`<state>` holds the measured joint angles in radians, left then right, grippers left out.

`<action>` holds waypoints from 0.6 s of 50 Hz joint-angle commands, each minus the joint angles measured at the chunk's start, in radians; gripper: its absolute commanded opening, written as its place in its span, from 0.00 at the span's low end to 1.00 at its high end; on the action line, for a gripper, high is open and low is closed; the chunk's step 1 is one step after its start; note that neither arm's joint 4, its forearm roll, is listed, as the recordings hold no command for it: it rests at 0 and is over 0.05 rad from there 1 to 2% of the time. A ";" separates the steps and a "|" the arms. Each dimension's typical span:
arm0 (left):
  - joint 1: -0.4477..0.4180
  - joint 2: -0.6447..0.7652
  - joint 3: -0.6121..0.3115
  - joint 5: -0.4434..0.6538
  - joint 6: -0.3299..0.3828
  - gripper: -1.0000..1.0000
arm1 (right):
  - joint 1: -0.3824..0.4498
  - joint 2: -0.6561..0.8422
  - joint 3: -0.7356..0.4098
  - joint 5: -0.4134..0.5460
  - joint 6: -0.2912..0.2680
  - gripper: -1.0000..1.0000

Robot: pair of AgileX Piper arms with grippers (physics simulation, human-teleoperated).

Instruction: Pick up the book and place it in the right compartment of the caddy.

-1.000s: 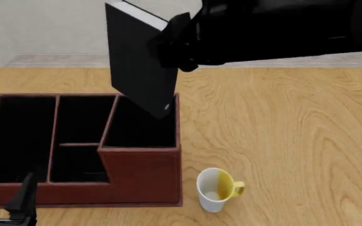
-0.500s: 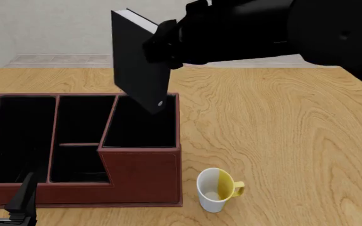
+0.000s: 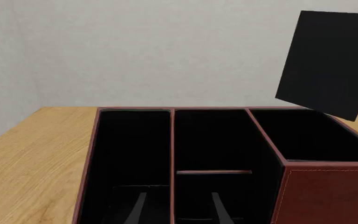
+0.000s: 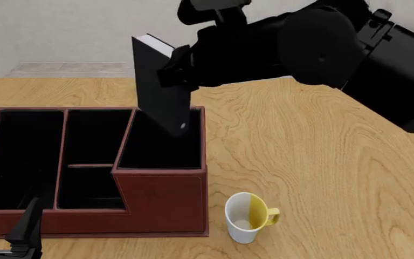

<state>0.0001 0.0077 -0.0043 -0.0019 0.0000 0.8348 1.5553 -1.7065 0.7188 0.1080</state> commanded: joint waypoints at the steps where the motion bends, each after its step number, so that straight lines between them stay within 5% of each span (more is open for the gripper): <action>1: 0.000 0.000 0.000 0.000 0.000 1.00 | -0.022 0.002 0.044 -0.051 -0.008 0.00; 30: 0.000 0.000 0.000 0.000 0.000 1.00 | 0.025 -0.009 0.226 -0.166 -0.004 0.00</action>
<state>0.0000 0.0077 -0.0043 -0.0019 0.0000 0.8487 1.5500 -1.5167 0.5883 0.0894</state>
